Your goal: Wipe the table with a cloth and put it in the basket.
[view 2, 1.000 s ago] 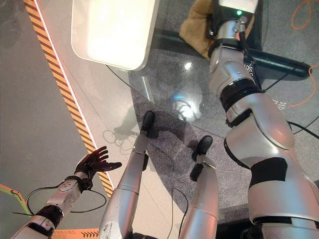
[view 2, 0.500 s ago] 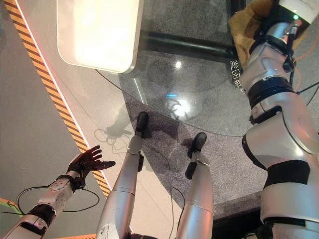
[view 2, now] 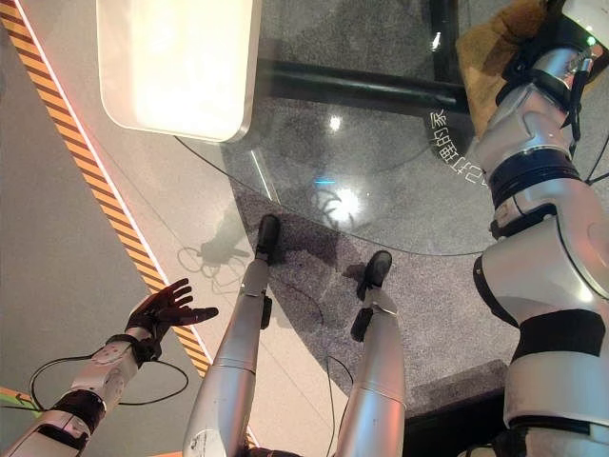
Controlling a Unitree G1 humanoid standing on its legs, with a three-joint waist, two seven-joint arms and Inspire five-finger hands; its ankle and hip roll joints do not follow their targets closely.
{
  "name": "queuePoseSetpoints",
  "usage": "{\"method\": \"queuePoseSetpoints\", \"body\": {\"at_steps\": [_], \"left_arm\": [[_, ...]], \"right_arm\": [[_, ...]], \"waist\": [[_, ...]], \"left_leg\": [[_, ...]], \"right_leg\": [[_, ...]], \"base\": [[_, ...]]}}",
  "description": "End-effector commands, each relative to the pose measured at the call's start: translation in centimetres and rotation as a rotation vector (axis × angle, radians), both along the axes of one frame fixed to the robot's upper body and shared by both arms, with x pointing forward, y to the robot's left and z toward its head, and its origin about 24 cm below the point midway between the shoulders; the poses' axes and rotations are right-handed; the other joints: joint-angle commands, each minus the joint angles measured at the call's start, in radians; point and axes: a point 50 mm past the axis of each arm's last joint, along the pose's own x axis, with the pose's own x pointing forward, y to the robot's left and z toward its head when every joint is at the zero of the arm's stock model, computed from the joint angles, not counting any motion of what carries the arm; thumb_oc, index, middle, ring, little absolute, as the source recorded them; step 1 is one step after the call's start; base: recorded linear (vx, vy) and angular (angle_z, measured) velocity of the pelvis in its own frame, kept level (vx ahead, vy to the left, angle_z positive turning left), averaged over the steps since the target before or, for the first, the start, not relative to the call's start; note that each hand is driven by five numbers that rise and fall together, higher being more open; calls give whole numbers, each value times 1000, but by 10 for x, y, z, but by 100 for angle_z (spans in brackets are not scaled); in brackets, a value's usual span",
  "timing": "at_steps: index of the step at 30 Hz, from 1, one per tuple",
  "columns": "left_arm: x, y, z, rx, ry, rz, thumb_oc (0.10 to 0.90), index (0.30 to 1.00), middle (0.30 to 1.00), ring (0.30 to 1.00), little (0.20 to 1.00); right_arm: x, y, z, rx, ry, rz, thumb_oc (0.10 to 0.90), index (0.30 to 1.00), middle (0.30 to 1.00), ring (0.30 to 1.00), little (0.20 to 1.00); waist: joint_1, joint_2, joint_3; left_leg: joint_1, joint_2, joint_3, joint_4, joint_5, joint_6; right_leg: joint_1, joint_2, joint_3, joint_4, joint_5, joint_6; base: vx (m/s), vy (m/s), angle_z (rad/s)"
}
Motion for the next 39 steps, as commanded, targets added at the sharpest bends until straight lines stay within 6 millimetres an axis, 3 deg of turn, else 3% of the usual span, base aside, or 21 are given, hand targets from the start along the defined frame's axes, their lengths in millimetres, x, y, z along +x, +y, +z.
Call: {"method": "queuePoseSetpoints", "body": {"at_steps": [1, 11, 21, 30, 37, 38, 39], "left_arm": [[-10, 19, -6, 27, 48, 65, 800, 900, 900, 900, 900], [-12, 5, -13, 28, 38, 36, 800, 900, 900, 900, 900], [-14, 1, -16, 30, 28, 20, 800, 900, 900, 900, 900], [-15, 0, -17, 36, 24, 18, 800, 900, 900, 900, 900], [-15, 0, -17, 42, 23, 21, 800, 900, 900, 900, 900], [-11, 1, -13, 43, 8, 23, 800, 900, 900, 900, 900], [-12, 1, -14, 42, 8, 26, 800, 900, 900, 900, 900]], "right_arm": [[-19, 23, 62, -295, -200, 23, 100, 300, 300, 300, 200], [-5, 119, 62, -519, -179, 315, 100, 300, 300, 300, 200], [-8, 188, 45, -675, -111, 532, 100, 300, 300, 300, 200], [-14, 224, 27, -730, -61, 674, 100, 300, 300, 300, 200], [-21, 238, 16, -732, -35, 754, 100, 300, 300, 300, 200], [-23, 240, 19, -732, -45, 759, 100, 300, 300, 300, 200], [-24, 240, 17, -729, -43, 767, 100, 300, 300, 300, 200]], "waist": [[40, -16, -5], [63, -7, -5], [77, -2, -5], [83, -3, -5], [79, -10, -5], [80, -9, -5], [78, -10, -5]], "left_leg": [[59, -112, 87, 7, -97, 121], [62, -122, 84, 6, -97, 119], [62, -129, 84, -2, -91, 119], [57, -132, 81, 2, -91, 119], [54, -132, 80, 2, -90, 120], [22, -131, 79, -1, -55, 123], [20, -131, 80, 0, -55, 124]], "right_leg": [[66, 121, -53, -142, 39, -54], [70, 116, -63, -139, 25, -57], [72, 119, -71, -146, 19, -59], [69, 121, -72, -140, 14, -58], [66, 126, -69, -140, 16, -56], [42, 127, -83, -154, 51, -63], [40, 128, -82, -153, 51, -63]], "base": [[0, 0, 0], [0, 0, 0], [0, 0, 0], [0, 0, 0], [-9, 1, 0], [-62, 13, 1], [-61, 16, 1]]}}
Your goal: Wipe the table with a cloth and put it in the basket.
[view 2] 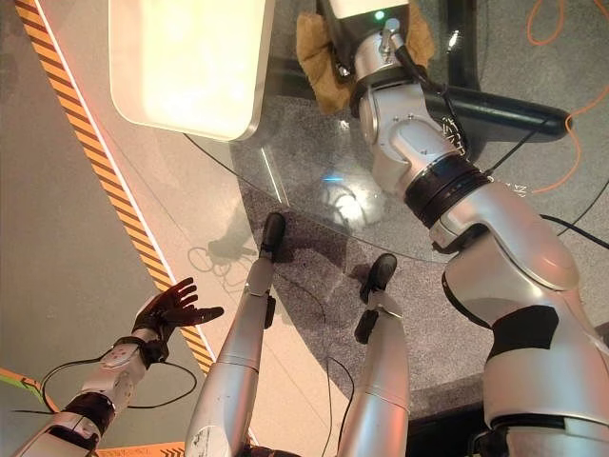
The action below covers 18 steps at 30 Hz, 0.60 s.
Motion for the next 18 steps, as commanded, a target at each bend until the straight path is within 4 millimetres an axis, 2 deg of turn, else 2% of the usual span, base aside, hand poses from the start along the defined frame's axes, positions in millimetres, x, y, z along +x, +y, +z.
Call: {"method": "queuePoseSetpoints", "body": {"at_steps": [1, 2, 3, 4, 13, 18], "left_arm": [[-13, 13, -9, 43, 44, 37, 800, 900, 900, 900, 900], [-12, 12, -9, 44, 43, 38, 800, 900, 900, 900, 900], [-16, 12, -13, 43, 56, 37, 800, 900, 900, 900, 900], [-12, 13, -9, 44, 41, 41, 800, 900, 900, 900, 900], [-8, 13, -6, 40, 26, 69, 800, 900, 900, 900, 900], [-5, 16, -2, 28, -15, 110, 800, 900, 900, 900, 900]], "right_arm": [[-32, 59, 27, -59, -145, 261, 100, 300, 300, 300, 200], [-33, 59, 25, -54, -137, 264, 100, 300, 300, 300, 200], [-31, 59, 20, -52, -122, 264, 100, 300, 300, 300, 200], [-32, 59, 23, -44, -126, 269, 100, 300, 300, 300, 200], [-35, 60, 10, -6, -81, 307, 100, 300, 300, 300, 200], [-30, 50, 10, 46, -108, 270, 100, 300, 300, 300, 200]], "waist": [[25, -16, -4], [24, -17, -4], [22, -19, -4], [22, -18, -4], [4, -28, -4], [-2, -26, -4]], "left_leg": [[6, -146, 81, 35, -65, 140], [4, -146, 81, 36, -65, 140], [33, -147, 82, 40, -99, 137], [4, -145, 82, 37, -66, 141], [6, -143, 84, 40, -68, 142], [6, -141, 86, 49, -72, 142]], "right_leg": [[58, 122, -78, -188, 82, -50], [57, 122, -77, -188, 82, -50], [80, 122, -64, -175, 48, -43], [56, 123, -76, -188, 82, -50], [55, 131, -63, -189, 88, -48], [52, 132, -56, -183, 86, -50]], "base": [[0, 0, 0], [69, -29, 2], [0, 0, 0], [0, 0, 0], [-7, 1, 0], [0, 0, 0]]}}
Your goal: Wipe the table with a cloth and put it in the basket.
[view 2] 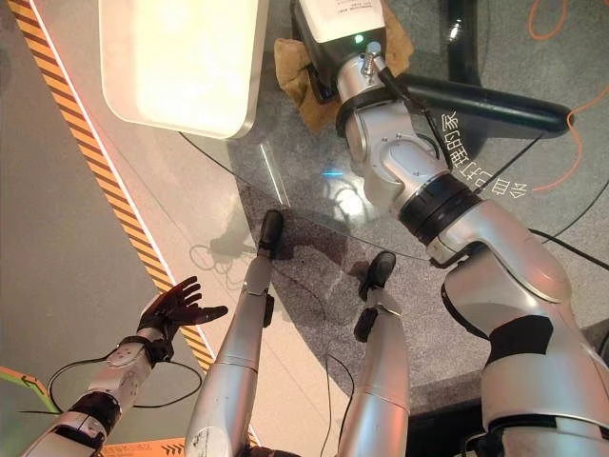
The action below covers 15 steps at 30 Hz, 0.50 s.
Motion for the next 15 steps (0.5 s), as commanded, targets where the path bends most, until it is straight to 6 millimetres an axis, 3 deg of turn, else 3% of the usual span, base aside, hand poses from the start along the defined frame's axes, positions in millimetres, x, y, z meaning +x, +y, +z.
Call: {"method": "queuePoseSetpoints", "body": {"at_steps": [1, 3, 6, 13, 15], "left_arm": [[-8, 24, -1, 46, 0, 116, 800, 900, 900, 900, 900], [-7, 26, 1, 38, -18, 147, 800, 900, 900, 900, 900], [-2, 31, 11, -26, -95, 263, 800, 900, 900, 900, 900], [-6, 48, 20, -108, -199, 477, 800, 900, 900, 900, 900], [-1, 59, 37, -116, -287, 585, 800, 900, 900, 900, 900]], "right_arm": [[-22, 43, 19, 31, -132, 199, 100, 300, 300, 300, 200], [-20, 36, 19, 67, -140, 183, 100, 300, 300, 300, 200], [-12, 9, 21, 247, -178, 131, 100, 300, 300, 300, 200], [-12, -36, 20, 480, -244, 102, 100, 300, 300, 300, 200], [-16, -50, 14, 539, -261, 107, 100, 300, 300, 300, 200]], "waist": [[6, -26, -3], [5, -27, -3], [3, -30, -3], [-19, -28, -3], [-33, -32, -3]], "left_leg": [[25, -146, 89, 46, -69, 150], [29, -146, 89, 45, -70, 149], [41, -143, 92, 39, -71, 149], [72, -139, 104, 36, -81, 149], [84, -139, 110, 40, -87, 150]], "right_leg": [[65, 127, -51, -181, 95, -46], [68, 128, -50, -182, 95, -46], [78, 126, -48, -184, 94, -46], [94, 126, -35, -176, 85, -48], [100, 127, -27, -169, 77, -50]], "base": [[0, 0, 0], [0, 0, 0], [0, 0, 0], [-6, 61, -2], [-3, 67, -4]]}}
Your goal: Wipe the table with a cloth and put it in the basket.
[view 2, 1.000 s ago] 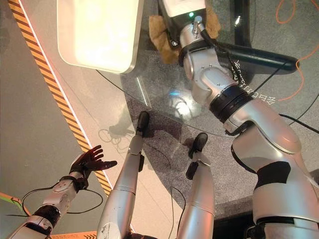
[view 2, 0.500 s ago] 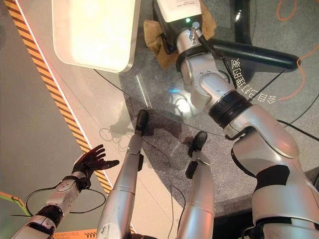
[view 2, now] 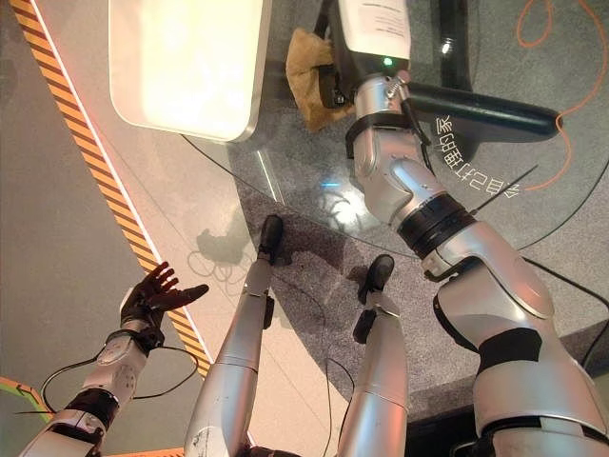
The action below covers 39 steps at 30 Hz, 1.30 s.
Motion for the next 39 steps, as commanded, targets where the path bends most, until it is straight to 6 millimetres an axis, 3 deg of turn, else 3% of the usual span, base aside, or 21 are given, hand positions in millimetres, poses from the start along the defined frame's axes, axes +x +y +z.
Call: {"method": "queuePoseSetpoints", "body": {"at_steps": [1, 9, 15, 19, 26, 35, 39], "left_arm": [[-2, 39, 28, 13, -148, 285, 800, 900, 900, 900, 900], [20, 68, 106, 78, -396, 556, 800, 900, 900, 900, 900], [23, 74, 148, 91, -541, 729, 800, 900, 900, 900, 900], [27, 75, 187, 97, -685, 791, 800, 900, 900, 900, 900], [24, 53, 239, 151, -949, 820, 800, 900, 900, 900, 900], [12, 24, 275, 258, -1172, 802, 800, 900, 900, 900, 900], [8, 9, 293, 308, -1268, 712, 800, 900, 900, 900, 900]], "right_arm": [[-22, -16, 35, 87, -241, 23, 100, 300, 300, 300, 200], [-37, -31, 14, 191, -262, 63, 100, 300, 300, 300, 200], [-41, -33, -3, 247, -255, 93, 100, 300, 300, 300, 200], [-45, -32, -10, 265, -262, 119, 100, 300, 300, 300, 200], [-51, -27, -11, 271, -288, 153, 100, 300, 300, 300, 200], [-59, -25, -9, 267, -316, 179, 100, 300, 300, 300, 200], [-64, -24, -4, 263, -340, 205, 100, 300, 300, 300, 200]], "waist": [[-15, -31, -3], [-61, -52, -3], [-84, -70, -3], [-103, -81, -3], [-114, -87, -3], [-118, -81, -3], [-123, -81, -3]], "left_leg": [[66, -127, 105, 4, -69, 125], [91, -120, 120, 23, -85, 125], [120, -116, 129, 23, -93, 124], [130, -112, 137, 29, -97, 122], [145, -104, 145, 21, -98, 116], [147, -100, 151, 18, -92, 112], [155, -98, 155, 14, -91, 110]], "right_leg": [[57, 130, -34, -133, 46, -59], [72, 144, -5, -105, 27, -64], [96, 158, 11, -98, 15, -67], [106, 165, 25, -92, 12, -67], [120, 174, 43, -94, 11, -63], [128, 176, 52, -97, 13, -62], [136, 178, 57, -100, 15, -60]], "base": [[-10, 33, -8], [-6, 8, -4], [-8, 1, -3], [-8, -3, -9], [0, 0, 0], [0, 1, 0], [3, 11, -4]]}}
